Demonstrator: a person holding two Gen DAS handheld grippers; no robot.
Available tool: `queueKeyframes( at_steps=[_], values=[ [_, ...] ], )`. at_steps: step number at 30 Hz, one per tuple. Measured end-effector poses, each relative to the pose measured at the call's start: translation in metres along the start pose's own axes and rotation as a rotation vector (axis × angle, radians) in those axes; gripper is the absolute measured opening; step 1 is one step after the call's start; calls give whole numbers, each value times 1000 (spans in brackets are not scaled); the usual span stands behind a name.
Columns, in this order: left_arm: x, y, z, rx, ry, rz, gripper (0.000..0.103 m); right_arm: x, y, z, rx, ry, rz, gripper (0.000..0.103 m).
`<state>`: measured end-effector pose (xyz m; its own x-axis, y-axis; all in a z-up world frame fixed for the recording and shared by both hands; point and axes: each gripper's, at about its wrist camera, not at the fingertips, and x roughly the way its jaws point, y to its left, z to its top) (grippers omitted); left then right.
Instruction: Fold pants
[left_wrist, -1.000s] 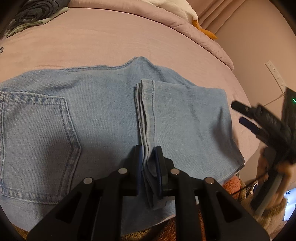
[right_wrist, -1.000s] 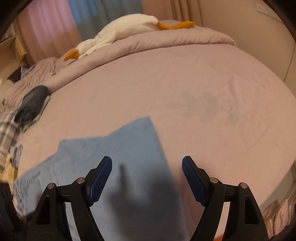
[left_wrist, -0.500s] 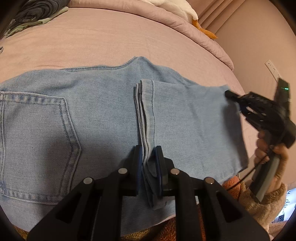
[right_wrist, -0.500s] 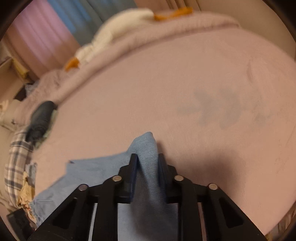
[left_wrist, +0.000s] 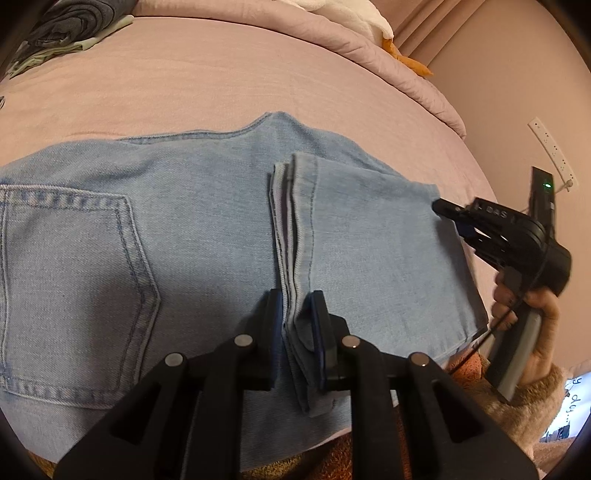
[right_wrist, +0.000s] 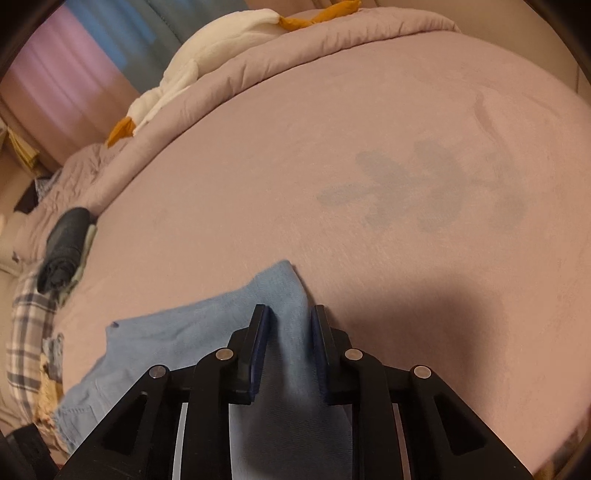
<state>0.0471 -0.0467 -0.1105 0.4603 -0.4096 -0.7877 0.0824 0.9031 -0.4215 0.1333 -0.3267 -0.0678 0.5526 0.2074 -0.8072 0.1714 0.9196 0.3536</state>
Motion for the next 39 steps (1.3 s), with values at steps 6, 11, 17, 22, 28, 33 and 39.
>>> queueKeyframes(
  at_steps=[6, 11, 17, 22, 28, 33, 39],
  values=[
    [1, -1, 2, 1, 4, 4, 17, -23, -14, -20, -8, 19, -17, 21],
    [2, 0, 3, -2, 5, 0, 17, -34, -25, -45, -40, 15, -41, 21],
    [1, -1, 2, -7, -1, 16, 18, -49, -30, -70, -56, 17, -41, 21],
    [-1, -2, -1, -22, -16, 18, 18, -58, -34, -84, -74, -9, -46, 21],
    [-13, 8, -7, -42, -13, -16, 17, -55, -29, -84, -74, -13, -76, 22],
    [-55, 17, -13, -26, -112, 35, 18, -57, -24, -87, -75, -18, -116, 24],
    [-125, 55, -12, -110, -273, 64, 66, -60, -4, -82, -118, -5, -263, 44]
  ],
)
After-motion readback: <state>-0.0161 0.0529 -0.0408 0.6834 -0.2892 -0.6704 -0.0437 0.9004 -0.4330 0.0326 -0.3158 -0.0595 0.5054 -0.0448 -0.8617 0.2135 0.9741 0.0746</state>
